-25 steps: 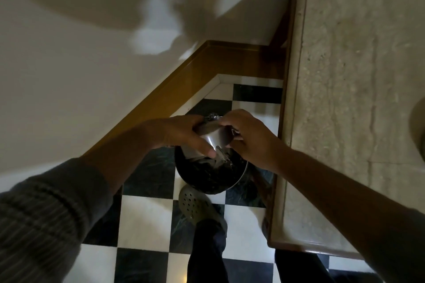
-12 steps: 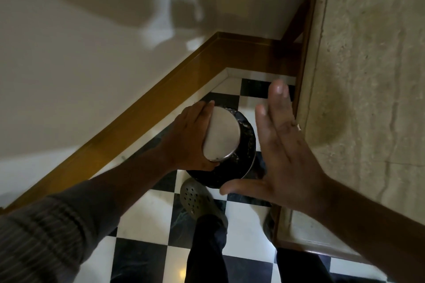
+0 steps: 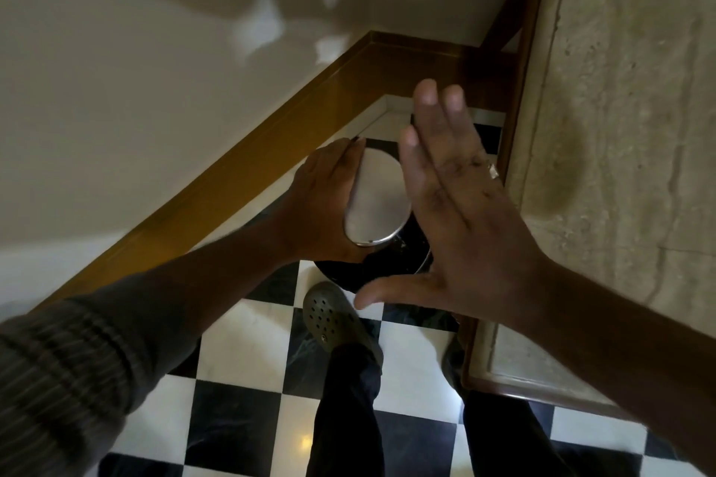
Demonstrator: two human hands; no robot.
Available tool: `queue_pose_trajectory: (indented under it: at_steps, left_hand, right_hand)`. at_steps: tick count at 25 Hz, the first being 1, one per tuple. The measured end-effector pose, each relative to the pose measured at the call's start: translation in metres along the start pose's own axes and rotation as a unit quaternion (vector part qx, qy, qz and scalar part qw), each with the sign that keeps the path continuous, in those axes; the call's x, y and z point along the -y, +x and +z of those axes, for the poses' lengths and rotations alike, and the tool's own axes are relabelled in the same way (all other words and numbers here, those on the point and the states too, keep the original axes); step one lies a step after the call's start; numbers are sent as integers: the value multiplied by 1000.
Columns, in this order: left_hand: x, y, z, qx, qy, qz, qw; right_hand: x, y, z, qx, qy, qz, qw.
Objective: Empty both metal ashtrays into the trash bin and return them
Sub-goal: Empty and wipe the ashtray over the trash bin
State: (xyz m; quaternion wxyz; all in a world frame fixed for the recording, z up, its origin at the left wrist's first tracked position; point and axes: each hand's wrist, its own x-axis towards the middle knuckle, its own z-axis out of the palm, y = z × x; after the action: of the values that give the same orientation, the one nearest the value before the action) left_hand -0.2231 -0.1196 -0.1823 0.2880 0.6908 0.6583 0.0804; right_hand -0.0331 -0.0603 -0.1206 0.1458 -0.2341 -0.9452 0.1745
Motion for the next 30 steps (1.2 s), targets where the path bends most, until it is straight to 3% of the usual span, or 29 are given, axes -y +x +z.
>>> queue_pose_trajectory:
  at_steps: [1, 3, 4, 5, 7, 9, 12, 13, 15, 16, 17, 21, 23, 26, 28, 30]
  left_hand:
    - [0, -1, 0, -10, -7, -3, 1000]
    - [-1, -7, 5, -42, -14, -7, 999]
    - [-3, -10, 7, -46, -12, -6, 999]
    - [-3, -12, 10, -46, -8, -4, 999]
    - [1, -14, 17, -45, -1, 7, 999]
    - [8, -14, 22, -30, 4, 17, 999]
    - [12, -14, 23, -29, -10, 10, 999]
    - [12, -15, 23, -39, -20, 12, 999]
    - [7, -17, 23, -60, -24, 26, 998]
    - [4, -17, 23, -57, -18, 35, 998]
    - [1, -18, 23, -53, -16, 38, 998]
    - [-3, -14, 26, -41, -29, 29, 998]
    - [-5, -14, 24, -38, -55, 24, 997]
    - [1, -19, 16, -8, -160, 3, 987]
    - [-1, -23, 6, 33, -274, -75, 958]
    - [-8, -30, 3, 40, -421, -192, 885]
  right_hand:
    - [1, -2, 3, 35, -23, -5, 999]
    - [3, -9, 15, 272, -68, -16, 960]
    - [4, -16, 21, 345, -77, -8, 935]
    - [3, -20, 25, 357, -78, 1, 931]
    - [5, -16, 26, 283, -70, -9, 957]
    - [7, -10, 22, 135, -44, -14, 990]
    - [5, -10, 18, -25, -39, 7, 999]
    - [2, -13, 20, 10, -68, -7, 998]
    - [1, -24, 31, 228, -138, -48, 963]
    - [1, -32, 37, 294, -149, -53, 943]
    - [0, -37, 42, 313, -160, -51, 935]
    - [-3, -36, 46, 246, -169, -42, 954]
    - [-10, -40, 47, 190, -133, -19, 973]
    - [-16, -36, 39, 187, -43, 36, 981]
    - [-19, -30, 32, 186, 28, 69, 980]
    - [-20, -22, 29, 161, 112, 145, 970]
